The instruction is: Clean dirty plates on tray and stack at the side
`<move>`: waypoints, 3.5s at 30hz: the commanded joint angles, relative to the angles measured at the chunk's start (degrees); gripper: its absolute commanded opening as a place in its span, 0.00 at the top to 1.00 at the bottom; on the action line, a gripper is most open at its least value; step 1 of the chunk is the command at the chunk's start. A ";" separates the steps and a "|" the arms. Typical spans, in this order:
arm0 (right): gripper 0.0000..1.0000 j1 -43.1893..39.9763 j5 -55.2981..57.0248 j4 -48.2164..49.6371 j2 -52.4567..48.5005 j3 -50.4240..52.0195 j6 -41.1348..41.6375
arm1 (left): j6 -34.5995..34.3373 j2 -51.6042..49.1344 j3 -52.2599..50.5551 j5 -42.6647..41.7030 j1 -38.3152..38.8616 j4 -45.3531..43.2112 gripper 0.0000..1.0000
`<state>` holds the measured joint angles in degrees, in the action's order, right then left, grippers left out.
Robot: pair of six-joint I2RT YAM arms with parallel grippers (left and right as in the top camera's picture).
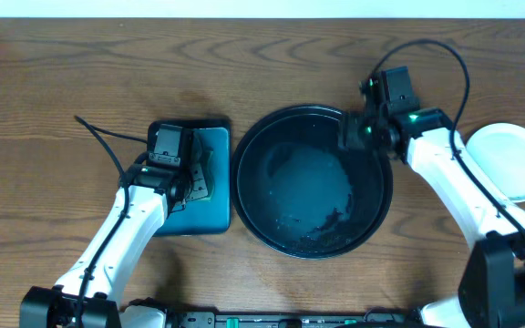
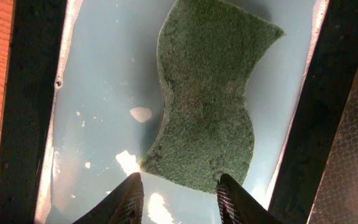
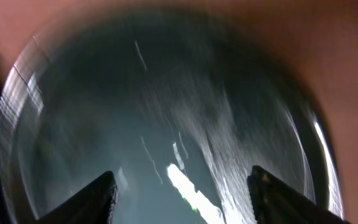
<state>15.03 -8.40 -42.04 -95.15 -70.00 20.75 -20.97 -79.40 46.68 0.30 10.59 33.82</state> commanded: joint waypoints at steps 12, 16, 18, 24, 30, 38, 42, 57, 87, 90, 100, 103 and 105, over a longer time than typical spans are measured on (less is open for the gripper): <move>0.19 -0.35 6.86 -32.22 28.63 -1.97 -4.11 | -0.26 -0.33 -0.07 0.20 -0.17 3.82 0.59; 0.16 -0.35 12.31 -31.23 38.75 -1.95 -4.61 | -0.26 -0.33 -0.07 0.20 -0.17 3.87 0.60; 0.12 -0.35 14.45 -30.82 45.53 -1.95 -6.38 | -0.26 -0.33 -0.07 0.20 -0.17 3.89 0.60; 0.01 -0.35 20.31 -31.06 64.08 -1.92 -8.63 | -0.26 -0.33 -0.07 0.17 -0.17 3.91 0.60; 0.01 -0.35 20.92 -36.98 76.61 -1.84 -8.81 | -0.28 -0.33 -0.07 0.17 -0.17 3.87 0.60; 0.01 -0.35 19.80 -38.18 77.59 -1.70 -7.98 | -0.28 -0.33 -0.07 0.17 -0.17 3.89 0.60; 0.01 -0.35 18.84 -39.71 77.59 -1.70 -7.96 | -0.28 -0.33 -0.07 0.17 -0.17 3.85 0.60; 0.01 -0.42 18.84 -47.32 77.57 -1.49 -7.96 | -0.26 -0.33 -0.07 0.17 -0.17 3.48 0.60; 0.01 -0.31 18.84 -47.28 77.31 -1.46 -7.96 | 0.61 28.33 0.20 0.31 -0.17 3.85 0.39; 0.01 -0.31 18.84 -47.28 77.31 -1.46 -7.96 | 0.61 35.45 0.17 0.33 -0.17 4.46 0.25; 0.01 -0.31 18.84 -47.30 77.31 -1.46 -7.93 | 0.59 53.46 0.17 -2.80 -0.17 7.76 0.25; 0.01 -0.31 18.84 -47.28 77.31 -1.46 -7.96 | 0.59 53.99 0.17 -2.82 -0.17 7.78 0.24; 0.01 -0.31 18.84 -47.28 77.31 -1.46 -7.93 | 0.85 53.99 0.17 -2.38 -0.17 9.73 0.24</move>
<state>14.98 10.28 -89.32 -17.26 -71.59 12.93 -20.73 -25.56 46.63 -1.61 10.59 41.78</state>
